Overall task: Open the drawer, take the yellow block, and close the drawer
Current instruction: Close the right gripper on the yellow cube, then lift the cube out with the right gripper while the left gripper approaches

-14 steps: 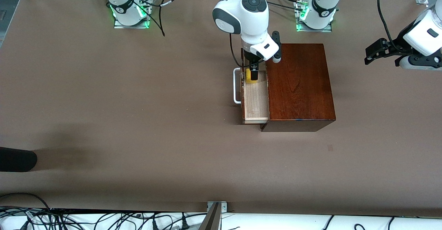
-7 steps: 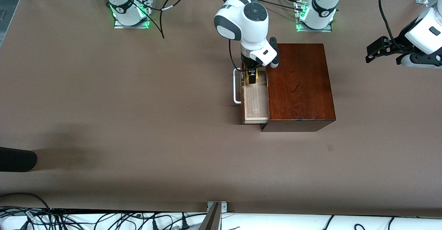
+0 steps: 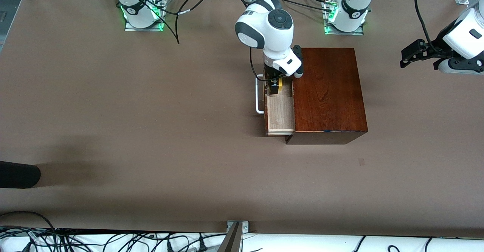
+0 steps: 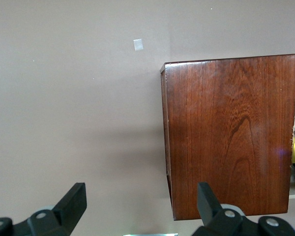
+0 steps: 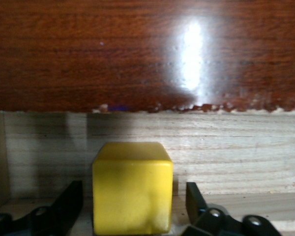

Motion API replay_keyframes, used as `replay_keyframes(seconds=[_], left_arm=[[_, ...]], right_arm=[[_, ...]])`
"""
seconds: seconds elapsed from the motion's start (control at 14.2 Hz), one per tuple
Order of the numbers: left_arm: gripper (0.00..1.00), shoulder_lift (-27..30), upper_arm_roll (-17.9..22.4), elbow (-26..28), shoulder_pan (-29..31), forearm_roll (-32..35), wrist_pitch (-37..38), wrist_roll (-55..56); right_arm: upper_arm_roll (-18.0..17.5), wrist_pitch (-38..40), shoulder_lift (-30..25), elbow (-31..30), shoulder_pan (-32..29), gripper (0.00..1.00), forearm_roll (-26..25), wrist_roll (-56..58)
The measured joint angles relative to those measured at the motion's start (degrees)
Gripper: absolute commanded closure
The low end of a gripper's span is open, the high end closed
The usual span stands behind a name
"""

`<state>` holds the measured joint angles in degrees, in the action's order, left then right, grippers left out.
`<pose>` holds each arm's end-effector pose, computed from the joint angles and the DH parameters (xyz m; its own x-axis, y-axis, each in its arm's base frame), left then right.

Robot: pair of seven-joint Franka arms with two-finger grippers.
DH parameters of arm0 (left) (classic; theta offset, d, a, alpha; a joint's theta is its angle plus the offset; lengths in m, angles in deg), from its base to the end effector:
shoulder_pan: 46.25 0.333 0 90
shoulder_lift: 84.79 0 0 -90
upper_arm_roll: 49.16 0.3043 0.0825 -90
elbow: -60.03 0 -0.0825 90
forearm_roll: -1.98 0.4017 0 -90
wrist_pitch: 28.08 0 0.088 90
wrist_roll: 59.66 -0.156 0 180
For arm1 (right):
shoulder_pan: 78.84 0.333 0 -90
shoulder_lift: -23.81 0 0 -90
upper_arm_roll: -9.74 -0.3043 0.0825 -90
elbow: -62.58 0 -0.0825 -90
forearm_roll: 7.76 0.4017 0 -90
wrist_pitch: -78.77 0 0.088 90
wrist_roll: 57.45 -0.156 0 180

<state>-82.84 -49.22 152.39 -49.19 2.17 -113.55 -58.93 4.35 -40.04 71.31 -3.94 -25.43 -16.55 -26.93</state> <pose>0.5479 -0.0282 0.5566 0.9955 -0.0391 -0.0861 -0.0397 -0.9992 -0.0044 0.4321 0.6518 0.2434 -0.0248 0.9990 0.0376 0.9943 0.0208 0.1045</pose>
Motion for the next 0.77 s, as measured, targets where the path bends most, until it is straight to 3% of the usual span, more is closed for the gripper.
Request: replay_keyframes(seconds=[0.07,0.49,0.77], left_arm=[[0.0,0.0,0.0,-0.1,0.0,0.0,0.0,0.0],[0.0,0.0,0.0,-0.4,0.0,0.0,0.2,0.0],[0.0,0.0,0.0,-0.4,0.0,0.0,0.3,0.0]], right_arm=[[0.0,0.0,0.0,0.0,0.1,1.0,0.0,0.0],[0.2,2.1,0.0,1.6,0.1,1.0,0.0,0.0],[0.2,11.3,-1.7,8.7,0.3,1.0,0.0,0.0]])
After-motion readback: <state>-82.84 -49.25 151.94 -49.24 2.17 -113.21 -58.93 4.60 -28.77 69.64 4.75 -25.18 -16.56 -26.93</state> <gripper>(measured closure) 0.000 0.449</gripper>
